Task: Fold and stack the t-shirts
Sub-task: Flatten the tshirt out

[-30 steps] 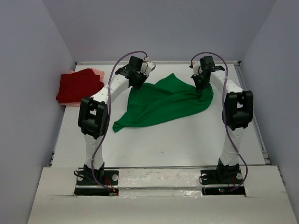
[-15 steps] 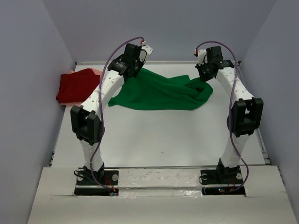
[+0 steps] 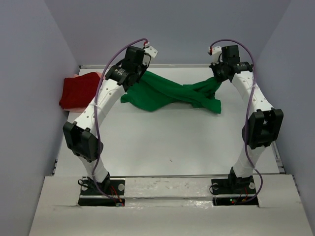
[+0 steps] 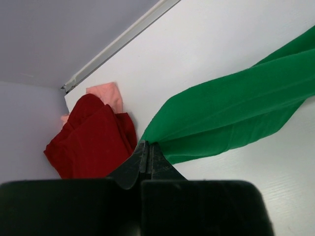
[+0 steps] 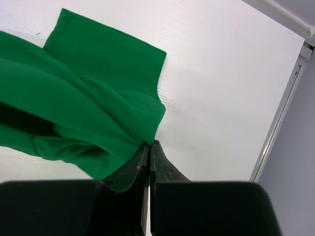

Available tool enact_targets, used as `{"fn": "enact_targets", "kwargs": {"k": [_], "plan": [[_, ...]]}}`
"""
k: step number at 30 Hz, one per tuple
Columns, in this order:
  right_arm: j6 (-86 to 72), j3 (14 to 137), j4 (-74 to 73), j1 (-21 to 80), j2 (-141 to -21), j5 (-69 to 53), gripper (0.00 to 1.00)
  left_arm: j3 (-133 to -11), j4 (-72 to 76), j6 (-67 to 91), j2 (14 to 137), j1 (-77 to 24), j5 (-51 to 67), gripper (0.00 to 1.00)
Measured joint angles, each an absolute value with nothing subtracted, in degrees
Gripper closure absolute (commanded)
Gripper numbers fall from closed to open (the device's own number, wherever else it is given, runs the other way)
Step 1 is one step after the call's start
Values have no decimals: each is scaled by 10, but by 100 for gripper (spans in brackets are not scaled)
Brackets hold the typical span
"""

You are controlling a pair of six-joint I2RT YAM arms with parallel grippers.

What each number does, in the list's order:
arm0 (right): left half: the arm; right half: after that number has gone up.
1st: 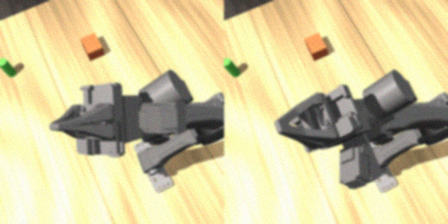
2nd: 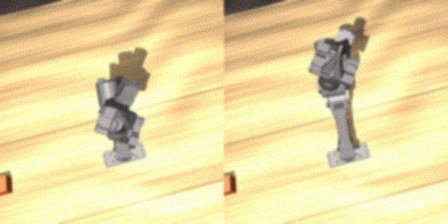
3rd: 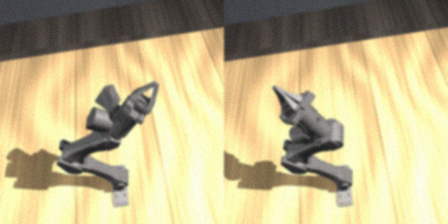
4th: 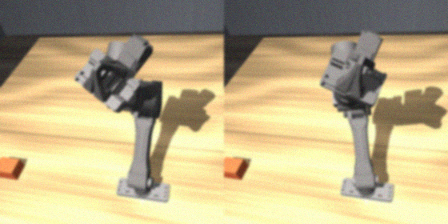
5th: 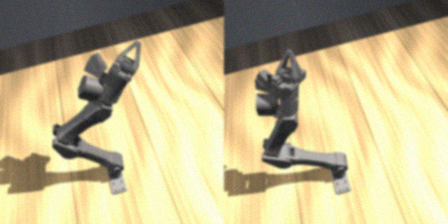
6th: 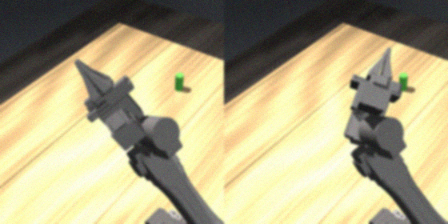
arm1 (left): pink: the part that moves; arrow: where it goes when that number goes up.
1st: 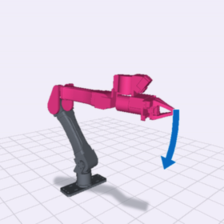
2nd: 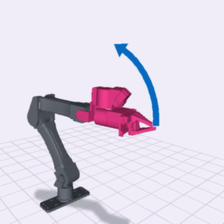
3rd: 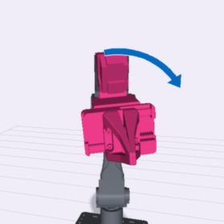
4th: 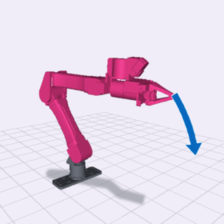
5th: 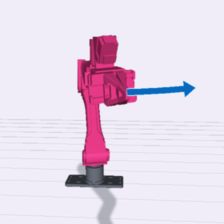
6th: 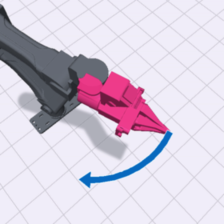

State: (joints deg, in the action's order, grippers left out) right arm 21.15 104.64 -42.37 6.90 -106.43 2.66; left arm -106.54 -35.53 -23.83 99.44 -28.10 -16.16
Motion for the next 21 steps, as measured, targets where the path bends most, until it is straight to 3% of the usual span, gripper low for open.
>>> {"fn": "enact_targets", "kwargs": {"k": [11, 21], "plan": [[212, 1065, -424, 69, -1064, 35, 100, -952, -349, -256, 887, -281, -171, 100], [210, 1075, -425, 69, -1064, 35, 100, -910, -353, -262, 879, -280, -151, 100]]}}
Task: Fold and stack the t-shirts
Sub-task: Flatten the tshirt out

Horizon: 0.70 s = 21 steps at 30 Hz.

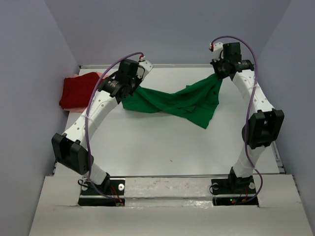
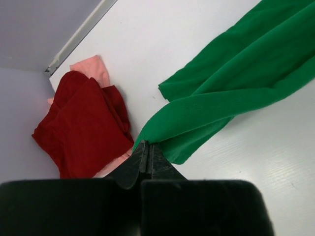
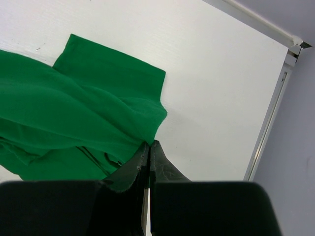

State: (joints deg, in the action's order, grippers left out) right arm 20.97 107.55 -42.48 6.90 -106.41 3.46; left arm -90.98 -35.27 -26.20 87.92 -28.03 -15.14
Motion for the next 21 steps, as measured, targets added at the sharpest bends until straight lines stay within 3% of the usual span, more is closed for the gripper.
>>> {"fn": "enact_targets", "kwargs": {"k": [4, 9, 12, 13, 14, 16, 18, 20, 21], "plan": [[210, 1075, -426, 69, -1064, 35, 100, -907, -364, -266, 878, -280, -96, 100], [210, 1075, -426, 69, -1064, 35, 100, -898, -438, -298, 872, -279, 72, 100], [210, 1075, -426, 69, -1065, 35, 100, -888, -485, -328, 871, -279, 144, 91], [210, 1075, -427, 69, -1065, 35, 100, -882, -501, -339, 871, -279, 166, 82], [210, 1075, -427, 69, -1066, 35, 100, -874, -517, -350, 871, -280, 186, 61], [210, 1075, -427, 69, -1066, 35, 100, -860, -550, -373, 871, -280, 220, 44], [210, 1075, -427, 69, -1068, 37, 100, -857, -584, -402, 871, -280, 250, 12], [210, 1075, -427, 69, -1070, 38, 100, -856, -602, -418, 867, -280, 275, 9], [210, 1075, -427, 69, -1071, 39, 100, -855, -606, -420, 865, -280, 283, 2]]}}
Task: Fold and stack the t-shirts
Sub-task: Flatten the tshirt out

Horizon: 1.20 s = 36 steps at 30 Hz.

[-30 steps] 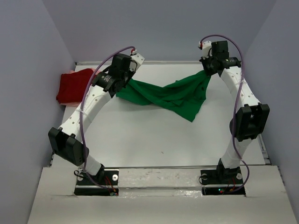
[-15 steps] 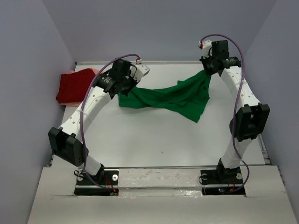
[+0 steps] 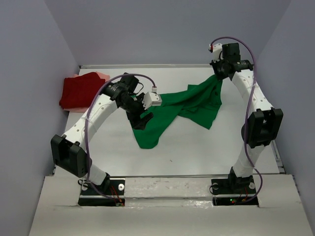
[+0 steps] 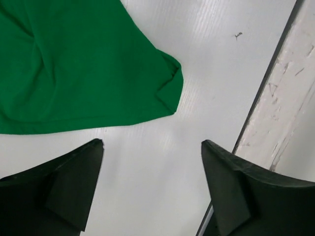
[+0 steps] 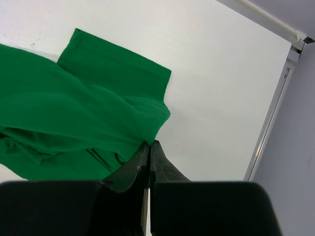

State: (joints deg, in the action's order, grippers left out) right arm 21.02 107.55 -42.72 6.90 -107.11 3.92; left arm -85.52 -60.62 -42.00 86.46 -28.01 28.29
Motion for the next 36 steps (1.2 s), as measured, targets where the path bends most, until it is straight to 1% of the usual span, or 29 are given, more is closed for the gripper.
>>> {"fn": "enact_targets", "kwargs": {"k": [1, 4, 8, 11, 12, 13, 14, 16, 17, 18, 19, 20, 23, 27, 31, 36], "plan": [[210, 1075, -427, 69, -1074, 41, 100, -852, -612, -428, 860, -280, 293, 1], [210, 1075, -429, 69, -1082, 41, 100, -850, -623, -444, 853, -280, 308, 1], [210, 1075, -430, 69, -1091, 41, 100, -850, -592, -431, 854, -276, 287, 2], [210, 1076, -431, 69, -1097, 41, 100, -841, -493, -391, 859, -254, 231, 12], [210, 1076, -432, 69, -1098, 41, 100, -840, -473, -385, 865, -246, 218, 12], [210, 1076, -432, 69, -1098, 41, 100, -841, -447, -372, 880, -235, 203, 19], [210, 1076, -432, 69, -1098, 41, 100, -848, -417, -356, 904, -224, 179, 28], [210, 1075, -432, 69, -1099, 41, 100, -871, -383, -332, 956, -207, 150, 32], [210, 1075, -432, 69, -1099, 41, 100, -890, -362, -318, 994, -197, 137, 43], [210, 1075, -432, 69, -1099, 41, 100, -901, -350, -310, 1022, -190, 131, 43], [210, 1074, -432, 69, -1099, 41, 100, -926, -342, -298, 1064, -181, 123, 48], [210, 1072, -432, 69, -1099, 41, 100, -946, -333, -288, 1095, -174, 118, 50], [210, 1066, -432, 69, -1099, 41, 100, -1023, -333, -264, 1197, -151, 111, 51], [210, 1060, -432, 69, -1099, 42, 100, -1119, -341, -249, 1285, -132, 92, 51], [211, 1059, -432, 69, -1099, 46, 100, -1174, -345, -242, 1328, -125, 68, 51], [212, 1059, -432, 69, -1101, 48, 100, -1178, -346, -240, 1334, -125, 49, 50]]}}
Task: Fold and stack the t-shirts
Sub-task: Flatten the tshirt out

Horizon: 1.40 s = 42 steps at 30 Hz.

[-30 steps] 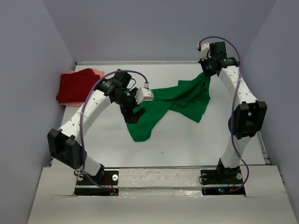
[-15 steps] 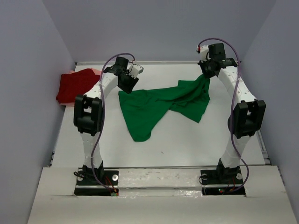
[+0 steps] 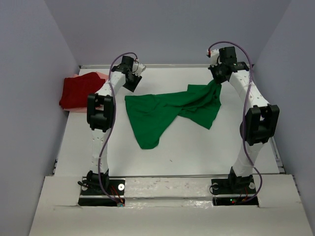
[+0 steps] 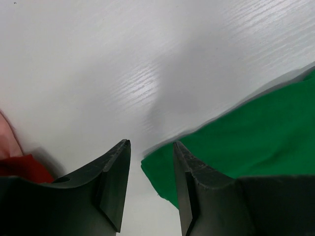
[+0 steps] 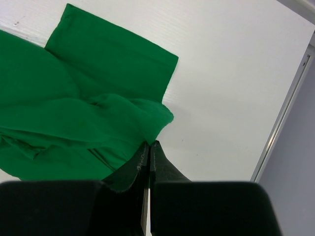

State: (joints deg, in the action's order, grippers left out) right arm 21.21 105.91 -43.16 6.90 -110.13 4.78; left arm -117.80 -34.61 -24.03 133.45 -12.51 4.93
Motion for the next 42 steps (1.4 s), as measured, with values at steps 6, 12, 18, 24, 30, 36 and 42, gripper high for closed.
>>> {"fn": "enact_targets", "kwargs": {"k": [6, 12, 18, 24, 30, 36, 42], "plan": [[212, 1059, -431, 69, -1108, 51, 100, -1178, -347, -241, 1343, -125, 39, 53], [212, 1058, -431, 69, -1111, 55, 100, -1173, -365, -244, 1357, -125, 38, 55], [213, 1055, -431, 69, -1112, 57, 100, -1157, -366, -246, 1356, -123, 29, 56], [215, 1055, -431, 69, -1112, 61, 100, -1154, -370, -248, 1356, -119, 29, 60], [217, 1053, -431, 69, -1113, 67, 100, -1150, -373, -252, 1354, -119, 29, 76], [217, 1053, -430, 69, -1118, 70, 100, -1139, -375, -258, 1349, -119, 26, 100], [222, 1052, -431, 69, -1121, 76, 100, -1103, -362, -255, 1327, -118, 27, 100]]}}
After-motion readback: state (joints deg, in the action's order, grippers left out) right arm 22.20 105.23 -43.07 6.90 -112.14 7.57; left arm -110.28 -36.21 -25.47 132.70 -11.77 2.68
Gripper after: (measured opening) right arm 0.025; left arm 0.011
